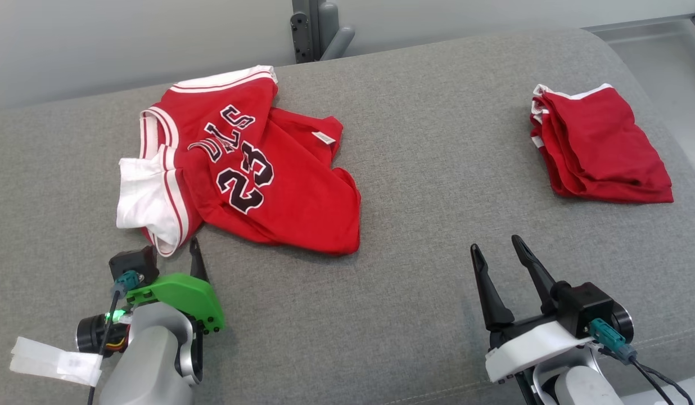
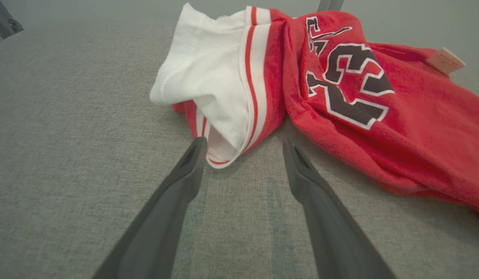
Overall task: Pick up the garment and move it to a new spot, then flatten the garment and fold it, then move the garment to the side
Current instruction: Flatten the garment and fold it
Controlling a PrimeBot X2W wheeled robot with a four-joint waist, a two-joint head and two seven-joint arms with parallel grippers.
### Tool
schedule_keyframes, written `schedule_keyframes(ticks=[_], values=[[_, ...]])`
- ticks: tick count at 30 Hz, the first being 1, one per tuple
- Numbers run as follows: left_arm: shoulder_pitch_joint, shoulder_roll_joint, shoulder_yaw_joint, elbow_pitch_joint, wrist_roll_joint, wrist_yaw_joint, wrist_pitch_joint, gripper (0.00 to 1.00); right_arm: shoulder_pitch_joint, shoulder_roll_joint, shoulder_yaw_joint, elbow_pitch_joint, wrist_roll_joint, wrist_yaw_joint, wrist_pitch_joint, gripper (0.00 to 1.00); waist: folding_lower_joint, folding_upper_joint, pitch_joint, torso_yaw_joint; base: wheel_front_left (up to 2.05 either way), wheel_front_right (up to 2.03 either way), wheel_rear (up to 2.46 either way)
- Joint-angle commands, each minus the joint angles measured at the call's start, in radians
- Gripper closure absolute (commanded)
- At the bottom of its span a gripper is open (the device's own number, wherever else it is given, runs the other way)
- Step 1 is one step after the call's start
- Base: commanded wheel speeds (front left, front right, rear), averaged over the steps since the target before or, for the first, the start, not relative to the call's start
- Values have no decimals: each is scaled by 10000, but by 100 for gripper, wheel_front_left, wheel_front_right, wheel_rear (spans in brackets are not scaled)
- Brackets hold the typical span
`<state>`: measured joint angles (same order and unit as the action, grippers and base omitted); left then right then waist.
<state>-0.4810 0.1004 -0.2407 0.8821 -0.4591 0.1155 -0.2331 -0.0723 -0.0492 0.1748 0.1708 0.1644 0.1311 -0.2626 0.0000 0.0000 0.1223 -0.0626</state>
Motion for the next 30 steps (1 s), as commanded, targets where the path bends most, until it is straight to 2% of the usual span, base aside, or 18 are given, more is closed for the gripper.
schedule_keyframes(ticks=[1,12,13,14,15,19,24,25,30], values=[[63,63,40,80,-79,93,-10,0,69,-28,-21,-18,-73,-8,-34,0,0,0,71,-127,0,0,0],[-683,307,364,1499,-251,428,-171,0,21,-23,-50,-26,-230,-8,-34,0,0,0,316,-759,0,0,0],[-745,301,413,1621,-318,425,-195,51,12,-23,-48,-33,-240,-8,-34,0,0,0,322,-795,0,0,0],[-815,316,452,1737,-326,400,-221,82,8,-23,-44,-39,-250,-8,-34,0,0,0,324,-821,0,0,0],[-890,365,451,1794,-294,391,-255,100,10,-23,-52,-48,-261,-8,-34,0,0,0,322,-839,0,0,0],[-1020,346,493,1489,-158,213,-326,100,117,-23,-173,-80,-273,-8,-34,0,0,0,262,-769,0,0,0],[-583,320,721,-360,318,91,-322,100,205,-23,-260,-118,-164,-8,-34,0,0,0,89,-476,0,0,0],[-583,320,721,-360,318,91,-322,100,205,-23,-260,-118,-164,-8,-34,0,0,0,89,-476,0,0,0],[-20,178,959,-2427,776,-73,-325,100,283,-25,-287,-129,-87,-8,-34,0,0,0,-117,-184,0,0,0]])
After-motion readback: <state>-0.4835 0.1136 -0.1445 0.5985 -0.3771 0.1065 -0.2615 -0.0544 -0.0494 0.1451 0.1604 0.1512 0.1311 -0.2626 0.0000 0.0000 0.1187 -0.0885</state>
